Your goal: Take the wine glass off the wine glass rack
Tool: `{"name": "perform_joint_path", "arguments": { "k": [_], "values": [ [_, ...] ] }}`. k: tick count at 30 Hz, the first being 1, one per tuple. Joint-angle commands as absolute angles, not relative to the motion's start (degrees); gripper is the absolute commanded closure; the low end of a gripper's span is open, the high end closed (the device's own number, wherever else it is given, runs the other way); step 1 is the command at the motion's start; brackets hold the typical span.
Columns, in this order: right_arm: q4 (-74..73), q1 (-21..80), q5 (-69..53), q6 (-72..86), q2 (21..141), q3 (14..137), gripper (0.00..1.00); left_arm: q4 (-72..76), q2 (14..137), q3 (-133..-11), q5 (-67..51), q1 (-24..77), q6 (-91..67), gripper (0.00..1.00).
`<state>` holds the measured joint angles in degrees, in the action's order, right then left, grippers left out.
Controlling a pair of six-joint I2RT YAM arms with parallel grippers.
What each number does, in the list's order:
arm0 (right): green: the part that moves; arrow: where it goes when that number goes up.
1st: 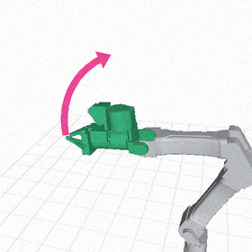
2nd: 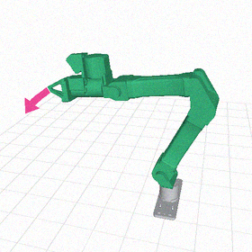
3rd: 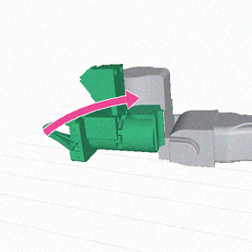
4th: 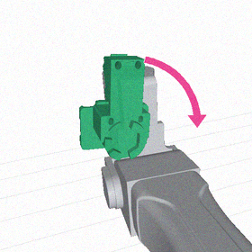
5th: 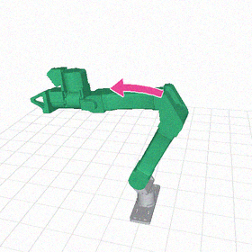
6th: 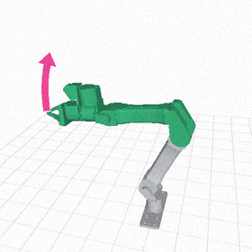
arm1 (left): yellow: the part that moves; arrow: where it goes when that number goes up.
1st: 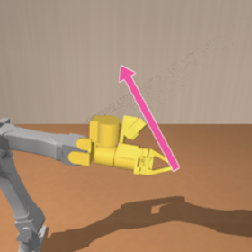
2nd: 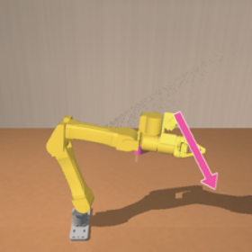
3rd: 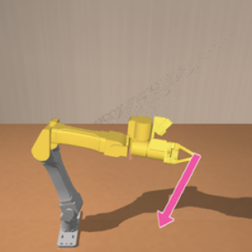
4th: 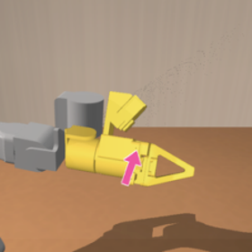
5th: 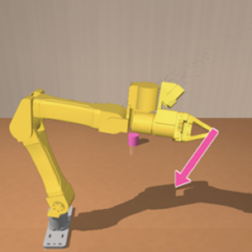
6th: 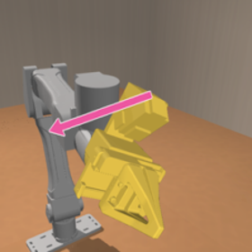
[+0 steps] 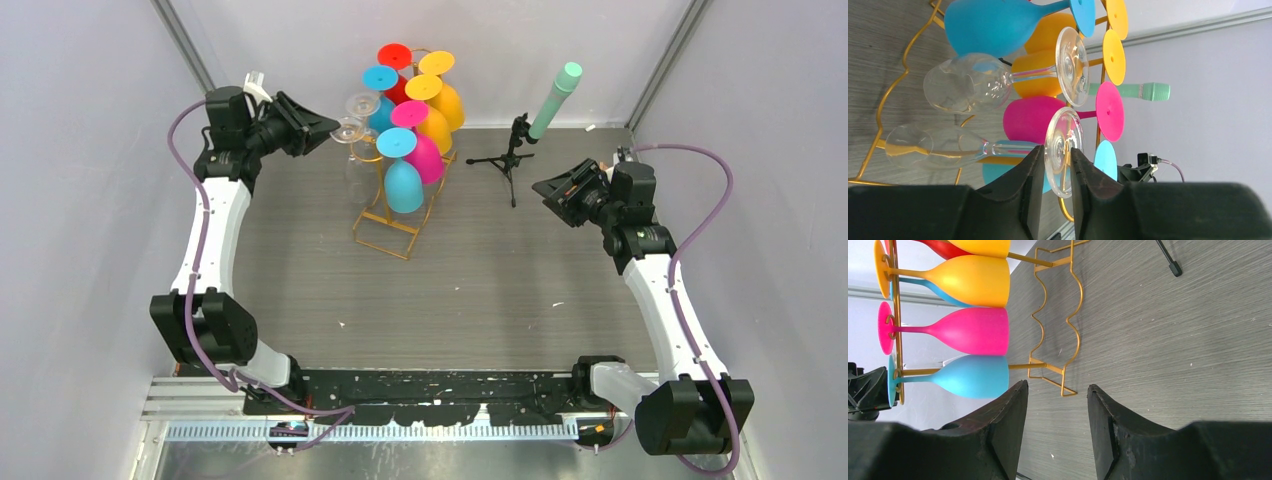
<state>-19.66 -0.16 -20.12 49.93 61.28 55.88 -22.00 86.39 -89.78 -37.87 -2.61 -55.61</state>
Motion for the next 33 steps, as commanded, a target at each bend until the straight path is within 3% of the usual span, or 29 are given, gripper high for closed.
{"name": "perform_joint_path", "arguments": {
  "k": [1, 9, 26, 33],
  "values": [
    [-16.9, 0.0, -20.4, 50.5, 61.1, 55.8, 0.48, -18.7, 86.4, -90.9, -41.0, -3.0, -56.6, 0.75],
    [-17.3, 0.0, -20.2, 50.4, 61.2, 55.7, 0.48, -19.0, 86.6, -91.1, -40.3, -3.7, -56.3, 1.00],
    [-17.6, 0.0, -19.3, 50.5, 61.0, 56.4, 0.49, -13.2, 84.1, -91.1, -36.9, -6.6, -63.7, 1.00],
    [-18.1, 0.0, -19.3, 50.3, 60.9, 56.6, 0.43, -11.1, 83.0, -88.9, -37.1, -7.6, -65.9, 1.00]
  ]
}}
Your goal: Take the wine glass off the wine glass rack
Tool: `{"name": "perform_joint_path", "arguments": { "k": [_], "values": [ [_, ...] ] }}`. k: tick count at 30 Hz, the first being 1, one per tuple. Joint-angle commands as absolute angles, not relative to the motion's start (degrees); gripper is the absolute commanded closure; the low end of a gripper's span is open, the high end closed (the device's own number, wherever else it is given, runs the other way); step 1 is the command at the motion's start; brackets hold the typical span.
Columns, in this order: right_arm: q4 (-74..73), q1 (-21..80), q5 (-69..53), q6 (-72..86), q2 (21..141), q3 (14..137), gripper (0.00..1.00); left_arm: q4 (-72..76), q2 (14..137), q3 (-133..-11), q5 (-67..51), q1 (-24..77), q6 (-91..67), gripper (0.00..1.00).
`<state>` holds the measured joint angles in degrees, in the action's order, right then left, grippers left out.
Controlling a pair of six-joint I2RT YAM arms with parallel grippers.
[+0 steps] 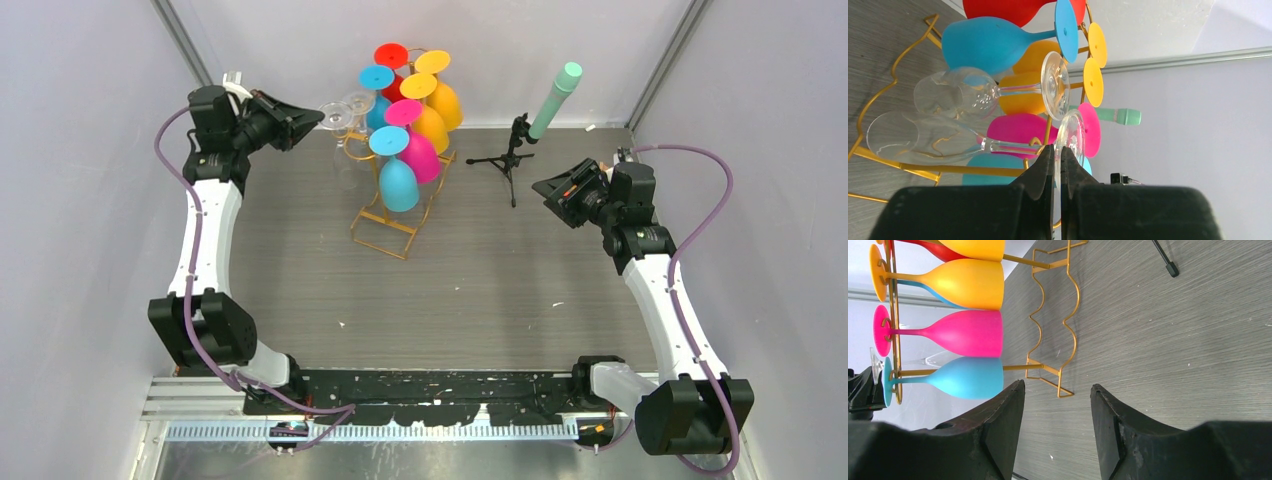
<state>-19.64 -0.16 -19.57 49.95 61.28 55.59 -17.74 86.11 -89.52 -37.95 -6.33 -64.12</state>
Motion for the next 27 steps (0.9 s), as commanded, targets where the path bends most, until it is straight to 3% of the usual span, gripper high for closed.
{"name": "perform_joint_path", "arguments": {
  "k": [1, 16, 27],
  "values": [
    [-18.1, 0.0, -19.3, 50.2, 60.9, 56.7, 0.42, -11.2, 82.6, -88.7, -36.9, -7.7, -65.9, 1.00],
    [-18.2, 0.0, -20.1, 50.4, 60.8, 56.9, 0.37, -10.5, 81.3, -86.8, -36.2, -9.1, -66.4, 1.00],
    [-13.1, 0.9, -27.2, 47.9, 60.4, 55.2, 0.34, -23.9, 71.1, -80.1, -32.9, -10.8, -56.9, 1.00]
  ]
}}
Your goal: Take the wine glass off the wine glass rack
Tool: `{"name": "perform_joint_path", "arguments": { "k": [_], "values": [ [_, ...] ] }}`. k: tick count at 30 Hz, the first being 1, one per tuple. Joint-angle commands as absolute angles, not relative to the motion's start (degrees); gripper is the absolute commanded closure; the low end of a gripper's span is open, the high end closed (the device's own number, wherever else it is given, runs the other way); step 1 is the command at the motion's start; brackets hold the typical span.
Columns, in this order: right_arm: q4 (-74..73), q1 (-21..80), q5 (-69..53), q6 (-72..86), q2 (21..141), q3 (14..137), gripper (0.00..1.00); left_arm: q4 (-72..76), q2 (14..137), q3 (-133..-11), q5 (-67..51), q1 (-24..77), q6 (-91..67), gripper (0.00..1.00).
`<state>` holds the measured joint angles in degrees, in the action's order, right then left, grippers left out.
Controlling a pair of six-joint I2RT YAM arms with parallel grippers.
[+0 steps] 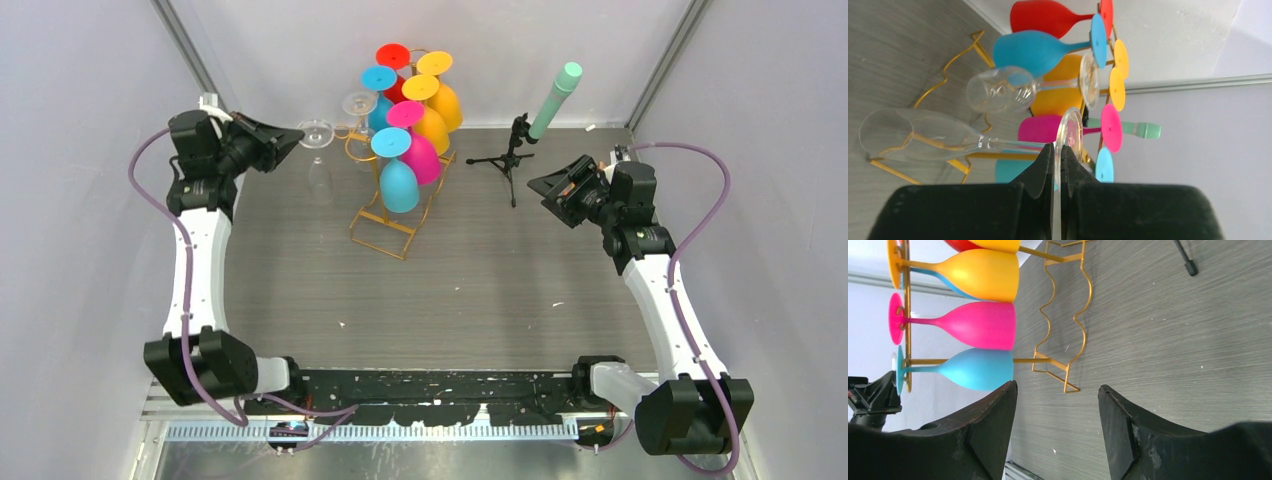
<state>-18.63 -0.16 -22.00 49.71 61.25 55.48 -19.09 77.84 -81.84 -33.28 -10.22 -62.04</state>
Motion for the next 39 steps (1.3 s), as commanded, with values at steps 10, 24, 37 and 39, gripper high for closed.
{"name": "perform_joint_path", "arguments": {
  "k": [10, 24, 37, 39],
  "values": [
    [4.7, 20.9, -27.7, 42.2, 65.5, 55.2, 0.36, -35.5, 51.2, -65.5, -34.7, -10.8, -52.6, 1.00],
    [57.1, 49.0, -18.9, 26.8, 76.6, 39.4, 0.37, -34.5, 38.2, -53.3, -46.9, -8.4, -68.6, 1.00],
    [67.4, 55.0, -22.1, 19.8, 90.1, 47.0, 0.42, -29.1, 40.6, -51.7, -51.0, -5.1, -72.6, 1.00],
    [68.3, 55.0, -23.8, 20.4, 91.1, 47.8, 0.41, -27.8, 40.8, -51.1, -51.2, -5.1, -73.6, 1.00]
  ]
}}
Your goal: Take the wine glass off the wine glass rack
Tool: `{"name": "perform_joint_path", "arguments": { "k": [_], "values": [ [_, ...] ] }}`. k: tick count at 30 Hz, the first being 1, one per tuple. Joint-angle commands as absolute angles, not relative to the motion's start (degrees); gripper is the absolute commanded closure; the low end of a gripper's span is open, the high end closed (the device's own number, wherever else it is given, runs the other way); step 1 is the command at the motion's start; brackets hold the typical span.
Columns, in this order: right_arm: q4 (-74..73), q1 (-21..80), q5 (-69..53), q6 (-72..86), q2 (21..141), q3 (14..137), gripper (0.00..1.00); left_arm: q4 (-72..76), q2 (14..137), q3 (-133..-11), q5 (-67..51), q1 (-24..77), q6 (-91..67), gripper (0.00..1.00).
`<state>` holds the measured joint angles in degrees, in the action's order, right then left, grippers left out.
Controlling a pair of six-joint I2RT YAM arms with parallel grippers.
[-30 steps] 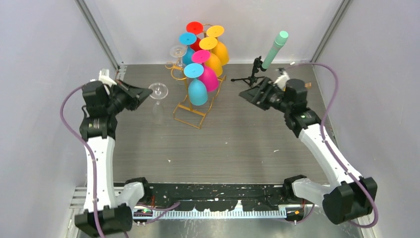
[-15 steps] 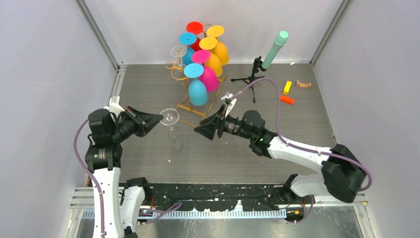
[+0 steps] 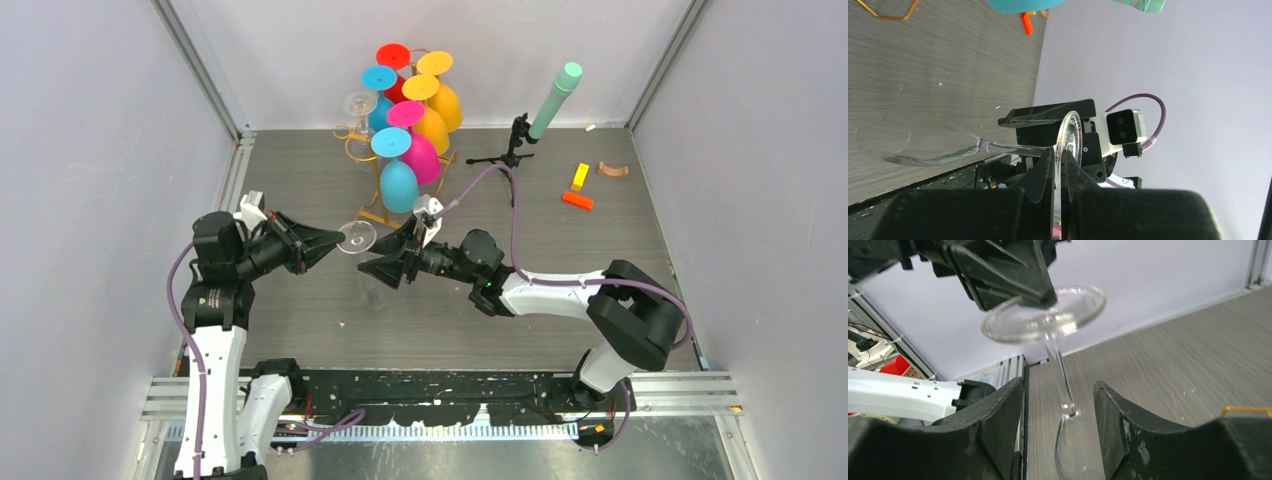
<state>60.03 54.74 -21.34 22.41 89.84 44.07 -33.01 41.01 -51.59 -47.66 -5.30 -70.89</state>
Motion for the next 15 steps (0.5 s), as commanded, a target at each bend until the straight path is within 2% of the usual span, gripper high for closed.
{"name": "perform_joint_path", "arguments": {
  "k": [1, 6, 14, 15],
  "values": [
    [68.8, 55.1, -24.1, 20.6, 91.4, 48.4, 0.40, -27.7, 40.9, -51.0, -51.2, -5.1, -73.7, 1.00],
    [69.8, 55.1, -25.3, 22.4, 93.7, 50.3, 0.44, -27.5, 41.4, -51.2, -51.7, -5.0, -74.0, 1.00],
    [69.8, 55.1, -25.6, 23.8, 95.8, 52.3, 0.61, -27.1, 41.7, -51.7, -52.1, -4.9, -74.7, 1.00],
    [69.6, 55.1, -25.4, 23.9, 95.8, 52.4, 0.66, -27.1, 41.7, -51.6, -52.0, -4.9, -74.6, 1.00]
  ]
}}
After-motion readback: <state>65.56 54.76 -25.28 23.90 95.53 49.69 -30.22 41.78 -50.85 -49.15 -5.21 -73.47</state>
